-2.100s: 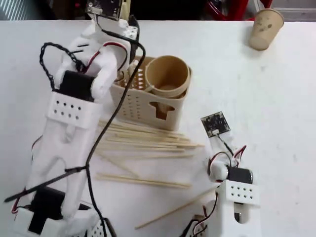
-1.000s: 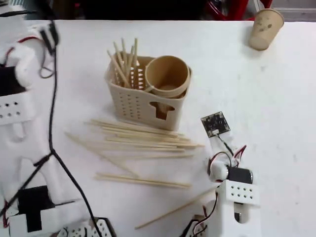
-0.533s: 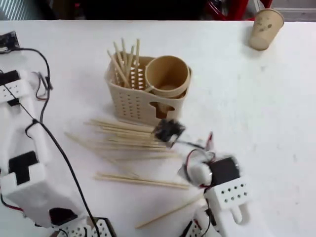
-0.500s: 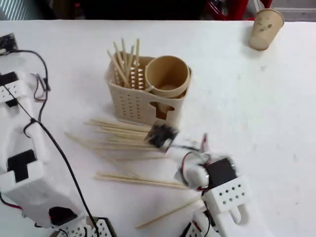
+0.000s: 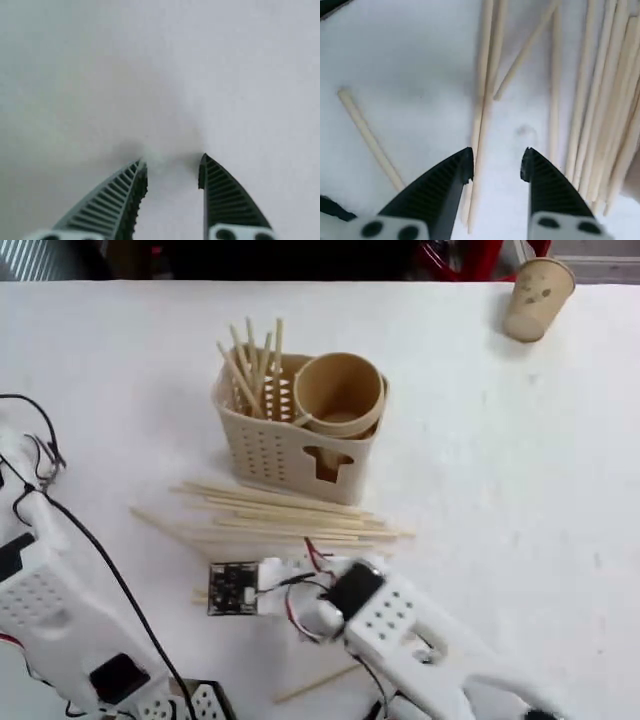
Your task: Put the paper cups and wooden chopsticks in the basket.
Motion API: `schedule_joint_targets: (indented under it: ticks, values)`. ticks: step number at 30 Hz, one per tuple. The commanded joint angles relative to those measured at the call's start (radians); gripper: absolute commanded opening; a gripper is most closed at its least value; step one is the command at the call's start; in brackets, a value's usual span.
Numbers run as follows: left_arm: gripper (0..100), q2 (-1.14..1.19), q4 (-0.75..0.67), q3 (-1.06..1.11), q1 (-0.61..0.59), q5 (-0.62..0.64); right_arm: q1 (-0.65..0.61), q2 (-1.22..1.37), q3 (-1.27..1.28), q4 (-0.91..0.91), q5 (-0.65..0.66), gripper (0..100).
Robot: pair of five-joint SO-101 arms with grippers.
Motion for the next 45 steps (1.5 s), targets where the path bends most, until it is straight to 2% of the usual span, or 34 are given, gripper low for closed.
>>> schedule_joint_targets:
  ticks: [1, 4, 13, 18, 26, 34, 41, 45]
  values:
    - [18, 0.001, -0.055, -0.015, 0.022, -0.009, -0.005, 0.269, -0.080, -0.108, -0.043, 15.9]
    - [18, -0.001, -0.061, -0.015, 0.018, -0.011, -0.005, 0.363, -0.095, -0.174, -0.080, 15.9]
    - [18, 0.008, -0.061, -0.012, -0.068, -0.015, -0.007, 0.403, -0.091, -0.176, -0.147, 15.7]
    - [18, 0.008, -0.034, -0.006, -0.073, -0.015, -0.005, 0.404, -0.087, -0.173, -0.152, 2.1]
    - [18, 0.008, -0.028, -0.006, -0.102, -0.015, -0.002, 0.394, -0.071, -0.143, -0.155, 1.5]
    - [18, 0.010, -0.026, -0.006, -0.101, -0.015, 0.120, 0.312, -0.092, -0.117, -0.184, 1.7]
    - [18, 0.010, -0.026, -0.006, -0.099, -0.015, 0.137, 0.282, -0.089, -0.082, -0.144, 1.7]
    - [18, 0.010, -0.026, -0.006, -0.101, -0.015, 0.197, 0.282, -0.094, -0.116, -0.137, 1.9]
